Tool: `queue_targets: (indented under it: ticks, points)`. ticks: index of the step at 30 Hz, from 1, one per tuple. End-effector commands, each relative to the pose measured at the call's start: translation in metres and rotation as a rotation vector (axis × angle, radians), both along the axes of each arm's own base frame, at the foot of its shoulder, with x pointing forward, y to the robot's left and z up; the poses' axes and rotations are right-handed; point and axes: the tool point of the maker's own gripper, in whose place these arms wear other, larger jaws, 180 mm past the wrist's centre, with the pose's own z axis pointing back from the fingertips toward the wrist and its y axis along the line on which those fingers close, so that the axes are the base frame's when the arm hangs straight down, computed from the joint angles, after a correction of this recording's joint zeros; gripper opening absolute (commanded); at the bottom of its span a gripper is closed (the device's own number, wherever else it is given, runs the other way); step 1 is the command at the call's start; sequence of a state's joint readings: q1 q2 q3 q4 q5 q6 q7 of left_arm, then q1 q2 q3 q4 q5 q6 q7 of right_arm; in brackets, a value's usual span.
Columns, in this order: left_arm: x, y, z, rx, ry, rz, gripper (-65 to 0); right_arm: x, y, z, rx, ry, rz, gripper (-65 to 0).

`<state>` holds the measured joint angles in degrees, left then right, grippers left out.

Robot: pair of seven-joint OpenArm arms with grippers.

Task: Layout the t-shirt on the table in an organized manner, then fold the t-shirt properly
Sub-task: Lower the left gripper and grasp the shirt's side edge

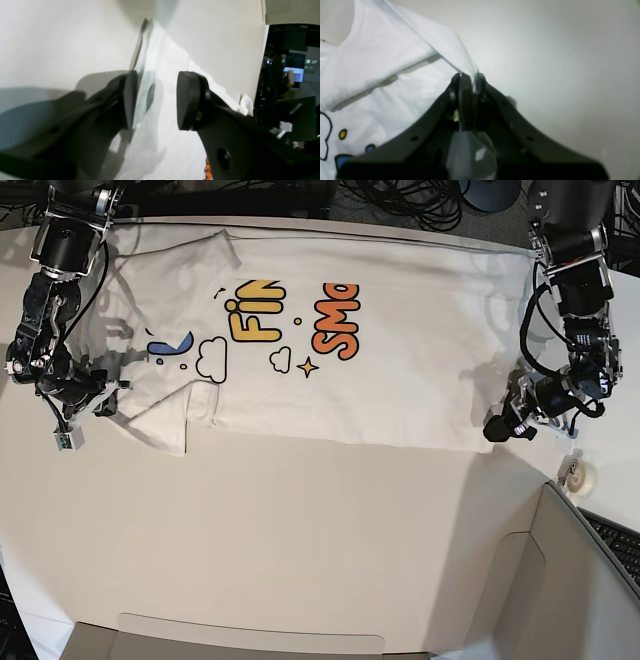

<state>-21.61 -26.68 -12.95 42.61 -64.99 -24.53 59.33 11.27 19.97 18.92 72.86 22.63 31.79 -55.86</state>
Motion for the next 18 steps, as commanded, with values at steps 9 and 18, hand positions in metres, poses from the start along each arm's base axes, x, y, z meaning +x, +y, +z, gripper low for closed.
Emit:
queue_targets:
  ticks: [9,18]
  points:
    - [0.012,0.015,0.015,0.041,-0.049,0.031,-40.0,0.003,-0.005,0.008,-0.024,-0.009,0.012,-65.0]
    - [0.019,0.037,0.024,0.082,-0.101,0.102,-40.0,0.003,-0.005,0.008,-0.022,-0.009,0.012,-65.0]
